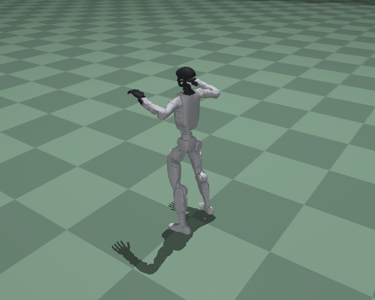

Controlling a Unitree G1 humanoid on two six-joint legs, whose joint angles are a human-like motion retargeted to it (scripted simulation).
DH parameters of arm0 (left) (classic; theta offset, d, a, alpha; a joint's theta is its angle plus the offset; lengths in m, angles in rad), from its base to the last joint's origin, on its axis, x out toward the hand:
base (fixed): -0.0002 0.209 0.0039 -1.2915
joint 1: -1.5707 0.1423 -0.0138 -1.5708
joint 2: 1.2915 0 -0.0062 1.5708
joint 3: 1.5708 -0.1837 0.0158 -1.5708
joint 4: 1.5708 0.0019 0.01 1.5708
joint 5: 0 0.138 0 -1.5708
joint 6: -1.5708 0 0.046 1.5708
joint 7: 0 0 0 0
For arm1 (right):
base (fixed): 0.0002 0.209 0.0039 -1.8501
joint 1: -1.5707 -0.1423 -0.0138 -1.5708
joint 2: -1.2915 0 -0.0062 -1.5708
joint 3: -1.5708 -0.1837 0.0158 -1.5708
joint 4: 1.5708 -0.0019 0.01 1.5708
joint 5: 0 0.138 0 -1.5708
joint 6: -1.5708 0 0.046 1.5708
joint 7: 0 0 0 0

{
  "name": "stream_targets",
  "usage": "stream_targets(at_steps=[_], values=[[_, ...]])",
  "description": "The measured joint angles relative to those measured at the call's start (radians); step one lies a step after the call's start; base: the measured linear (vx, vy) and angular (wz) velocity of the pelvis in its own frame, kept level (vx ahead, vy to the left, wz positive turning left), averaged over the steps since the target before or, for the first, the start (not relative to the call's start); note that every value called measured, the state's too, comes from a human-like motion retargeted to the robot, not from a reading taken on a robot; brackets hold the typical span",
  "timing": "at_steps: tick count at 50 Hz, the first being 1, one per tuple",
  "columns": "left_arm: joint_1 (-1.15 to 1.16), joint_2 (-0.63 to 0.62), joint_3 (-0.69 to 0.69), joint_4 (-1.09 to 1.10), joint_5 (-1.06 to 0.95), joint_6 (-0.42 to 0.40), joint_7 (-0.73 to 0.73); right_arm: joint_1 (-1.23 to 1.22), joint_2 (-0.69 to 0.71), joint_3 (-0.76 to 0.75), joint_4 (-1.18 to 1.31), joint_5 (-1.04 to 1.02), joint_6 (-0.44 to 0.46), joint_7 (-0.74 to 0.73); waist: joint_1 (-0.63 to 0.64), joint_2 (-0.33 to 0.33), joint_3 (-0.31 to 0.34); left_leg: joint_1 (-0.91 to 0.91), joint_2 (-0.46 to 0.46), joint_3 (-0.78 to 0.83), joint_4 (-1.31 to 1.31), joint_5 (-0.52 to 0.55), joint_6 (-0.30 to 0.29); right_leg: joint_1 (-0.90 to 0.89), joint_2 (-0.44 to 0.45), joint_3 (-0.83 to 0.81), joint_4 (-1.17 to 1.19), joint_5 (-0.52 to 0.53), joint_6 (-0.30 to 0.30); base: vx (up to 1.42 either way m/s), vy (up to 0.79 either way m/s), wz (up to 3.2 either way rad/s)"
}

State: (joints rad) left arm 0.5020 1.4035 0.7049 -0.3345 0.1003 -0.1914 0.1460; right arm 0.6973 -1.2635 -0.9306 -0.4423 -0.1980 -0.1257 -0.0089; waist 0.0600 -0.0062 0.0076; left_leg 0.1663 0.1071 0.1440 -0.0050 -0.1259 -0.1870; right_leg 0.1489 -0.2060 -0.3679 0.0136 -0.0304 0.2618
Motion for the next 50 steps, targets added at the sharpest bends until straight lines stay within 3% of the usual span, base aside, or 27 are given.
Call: stream_targets(at_steps=[50], values=[[0.079,0.013,0.124,-0.019,-0.015,-0.002,-0.045,-0.093,-0.033,0.068,0.04,-0.017,0.008,0.036,0.018,0.015,0.031,0.016,-0.006,0.01,-0.02,-0.006,0.005,0.0,-0.002,0.016,-0.01,0.003,0.0,0.0,0.0,0.0]])
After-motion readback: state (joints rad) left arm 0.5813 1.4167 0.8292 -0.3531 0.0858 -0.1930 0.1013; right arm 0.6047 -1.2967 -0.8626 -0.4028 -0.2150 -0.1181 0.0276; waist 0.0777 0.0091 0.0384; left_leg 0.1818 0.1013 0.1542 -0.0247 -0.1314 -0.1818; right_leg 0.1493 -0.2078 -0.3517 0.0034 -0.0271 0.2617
